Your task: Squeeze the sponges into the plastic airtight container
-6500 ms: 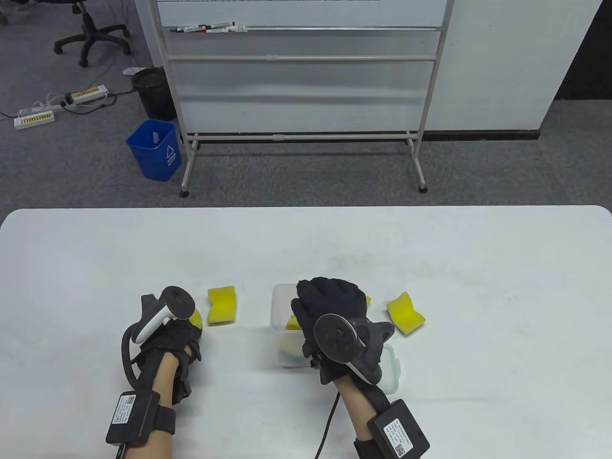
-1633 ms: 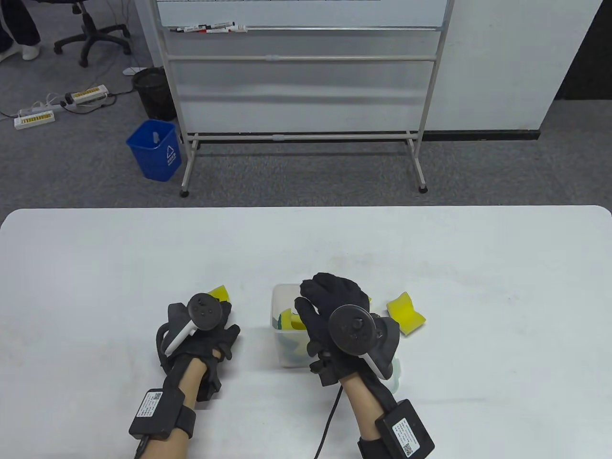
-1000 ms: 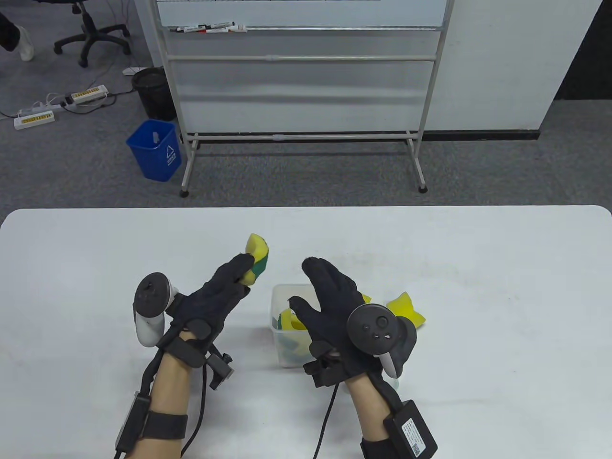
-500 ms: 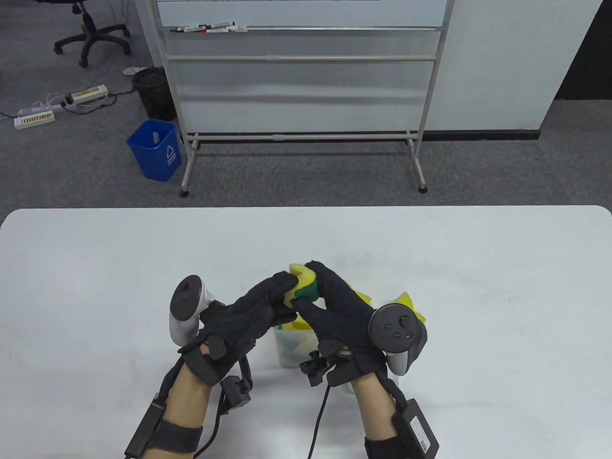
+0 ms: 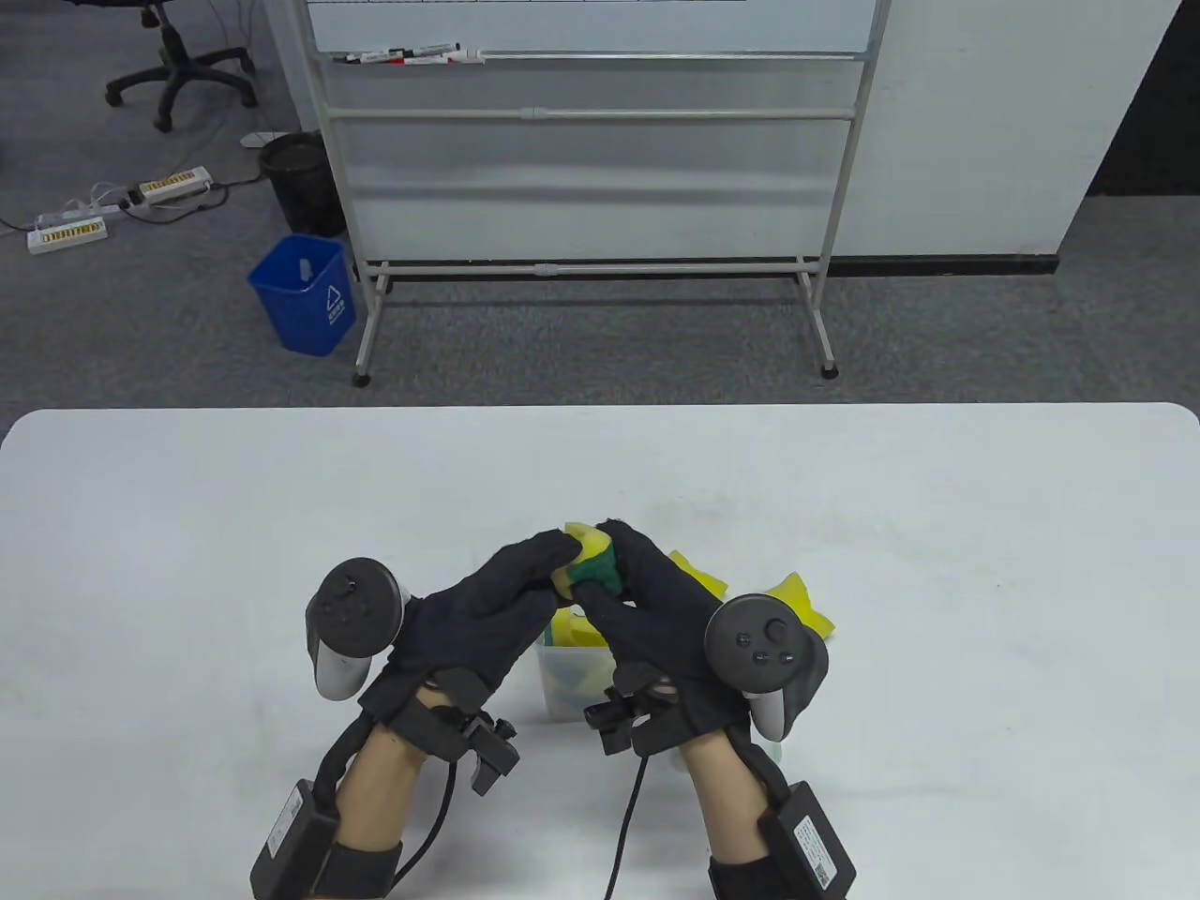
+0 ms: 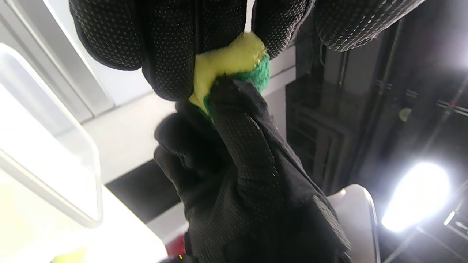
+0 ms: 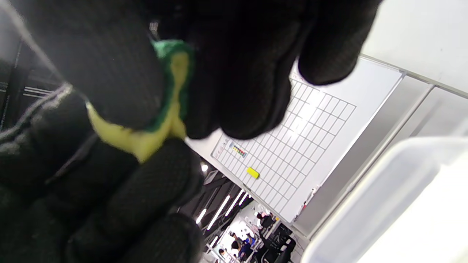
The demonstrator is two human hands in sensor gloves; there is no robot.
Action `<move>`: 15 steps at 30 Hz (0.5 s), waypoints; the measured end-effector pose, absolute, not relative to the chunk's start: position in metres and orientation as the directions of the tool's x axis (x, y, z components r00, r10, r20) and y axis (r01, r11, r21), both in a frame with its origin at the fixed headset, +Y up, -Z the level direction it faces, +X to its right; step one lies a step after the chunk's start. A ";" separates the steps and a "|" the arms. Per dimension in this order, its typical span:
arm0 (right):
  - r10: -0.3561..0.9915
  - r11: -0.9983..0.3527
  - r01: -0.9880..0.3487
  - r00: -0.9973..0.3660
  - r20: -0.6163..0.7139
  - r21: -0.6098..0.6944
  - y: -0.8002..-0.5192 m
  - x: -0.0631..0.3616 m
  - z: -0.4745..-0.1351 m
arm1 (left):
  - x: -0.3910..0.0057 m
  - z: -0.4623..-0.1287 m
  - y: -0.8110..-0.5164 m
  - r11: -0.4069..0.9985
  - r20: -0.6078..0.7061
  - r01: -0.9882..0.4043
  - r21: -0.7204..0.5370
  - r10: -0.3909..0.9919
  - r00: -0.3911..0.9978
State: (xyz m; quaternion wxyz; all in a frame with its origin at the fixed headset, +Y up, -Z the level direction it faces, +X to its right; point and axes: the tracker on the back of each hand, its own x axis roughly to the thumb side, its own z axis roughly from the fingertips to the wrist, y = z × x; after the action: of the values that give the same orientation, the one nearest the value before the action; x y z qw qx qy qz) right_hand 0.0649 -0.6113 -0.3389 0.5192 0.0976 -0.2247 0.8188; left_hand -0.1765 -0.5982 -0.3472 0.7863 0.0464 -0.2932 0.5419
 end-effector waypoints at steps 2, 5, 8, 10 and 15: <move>0.810 -0.359 -0.896 -0.438 0.390 -0.261 -0.611 0.066 -0.339 | -0.179 -0.346 -0.597 0.428 0.514 -0.884 -0.187 0.809 0.284; 0.816 -0.368 -0.900 -0.433 0.384 -0.234 -0.610 0.067 -0.340 | -0.182 -0.346 -0.596 0.492 0.528 -0.861 -0.128 0.769 0.361; 0.809 -0.399 -0.893 -0.449 0.379 -0.207 -0.609 0.066 -0.340 | -0.181 -0.346 -0.596 0.527 0.540 -0.845 -0.097 0.741 0.400; 0.797 -0.420 -0.890 -0.456 0.397 -0.179 -0.608 0.064 -0.340 | -0.180 -0.346 -0.596 0.554 0.550 -0.828 -0.084 0.719 0.425; 0.740 -0.509 -0.853 -0.503 0.447 -0.117 -0.604 0.056 -0.338 | -0.180 -0.350 -0.600 0.568 0.550 -0.818 -0.090 0.713 0.435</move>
State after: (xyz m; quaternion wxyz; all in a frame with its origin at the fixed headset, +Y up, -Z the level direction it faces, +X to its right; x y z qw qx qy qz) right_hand 0.0556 -0.6042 -0.3382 0.4679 0.1726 -0.1634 0.8512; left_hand -0.1801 -0.5998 -0.3497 0.8416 0.0951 -0.2754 0.4548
